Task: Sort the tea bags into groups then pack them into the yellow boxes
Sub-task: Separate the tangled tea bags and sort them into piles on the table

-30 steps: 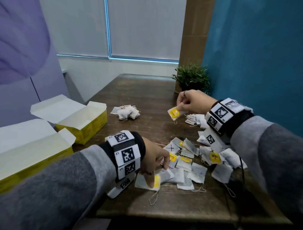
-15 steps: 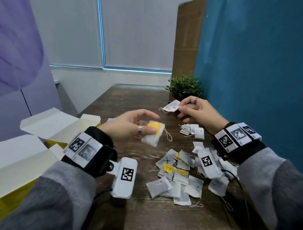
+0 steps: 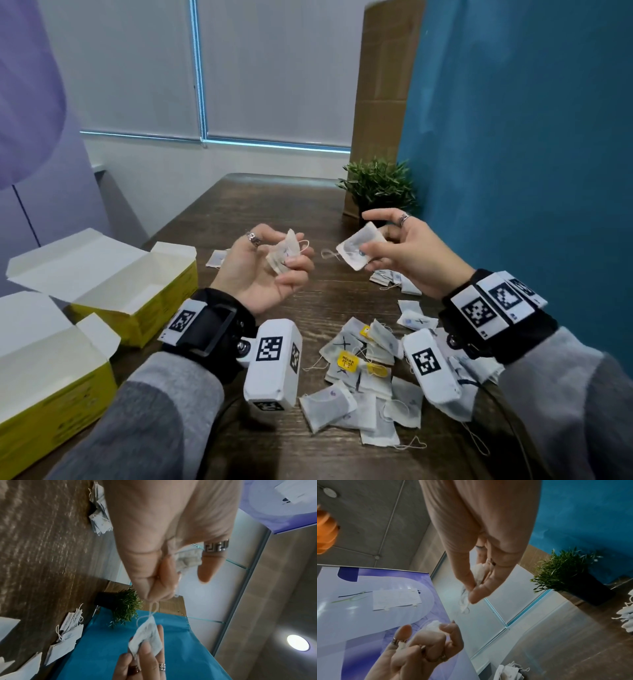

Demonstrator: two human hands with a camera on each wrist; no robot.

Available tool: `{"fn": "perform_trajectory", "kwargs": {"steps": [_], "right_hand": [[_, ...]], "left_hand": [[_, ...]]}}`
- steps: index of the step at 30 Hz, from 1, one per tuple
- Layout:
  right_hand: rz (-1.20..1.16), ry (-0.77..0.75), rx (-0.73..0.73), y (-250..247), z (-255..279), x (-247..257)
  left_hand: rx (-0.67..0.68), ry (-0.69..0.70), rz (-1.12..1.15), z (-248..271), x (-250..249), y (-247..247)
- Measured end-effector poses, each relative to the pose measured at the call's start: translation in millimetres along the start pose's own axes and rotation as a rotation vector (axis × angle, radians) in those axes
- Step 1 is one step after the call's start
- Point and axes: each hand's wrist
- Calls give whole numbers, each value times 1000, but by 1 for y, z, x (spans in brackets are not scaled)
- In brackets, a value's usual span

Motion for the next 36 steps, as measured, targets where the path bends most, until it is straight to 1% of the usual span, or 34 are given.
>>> {"fn": "perform_trajectory", "kwargs": {"steps": [4,6,7,10,12,14,16,18,20,22,24,26,29,32,33,36], "right_hand": [[38,51,45,4,-1,-2],[44,81,62,4,0,-2],[53,92,77,3,1,-2],[109,134,71,-4,1,-5],[151,161,54,-10,-2,-10],[175,209,71,-12,-5,-17],[214,279,129,-10,-7,-24],[299,354,231,-6,-10,-32],[440,428,356,-1,-13,-38],[678,437,497,4,-13,-40],[918,431,633,9,-12,-43],[1033,416,726,15,-10,-49],[1056,375,766,21,-10,-60],[1111,360,787,25,-12,-60],[1135,355,786,26,-14,-60],[1203,343,761,24,-16,-60]], "left_hand": [[4,-11,48,-5,2,-4],[-33,-29,24,-6,1,-7],[-66,-36,-24,-6,1,-7],[-162,-51,-239,-6,0,-12],[-185,-50,-402,-7,-1,-17],[-222,-26,-575,-8,0,-19],[-286,-14,-764,-9,3,-19],[-296,-63,-966,-9,8,-15],[-213,-159,-1221,-9,14,-12],[-66,-272,-1517,-6,21,-7],[78,-381,-1699,-3,28,3],[148,-468,-1844,-1,35,15],[204,-578,-2069,-4,49,28],[271,-681,-2196,-7,62,37],[282,-685,-2208,-8,65,39],[257,-651,-2190,-8,68,42]]}}
Point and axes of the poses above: each hand's wrist, its own z-axis away from the middle knuckle, its own y-axis out of the palm, x = y × z, and after that the axes turned 8 degrees about -z, right-handed
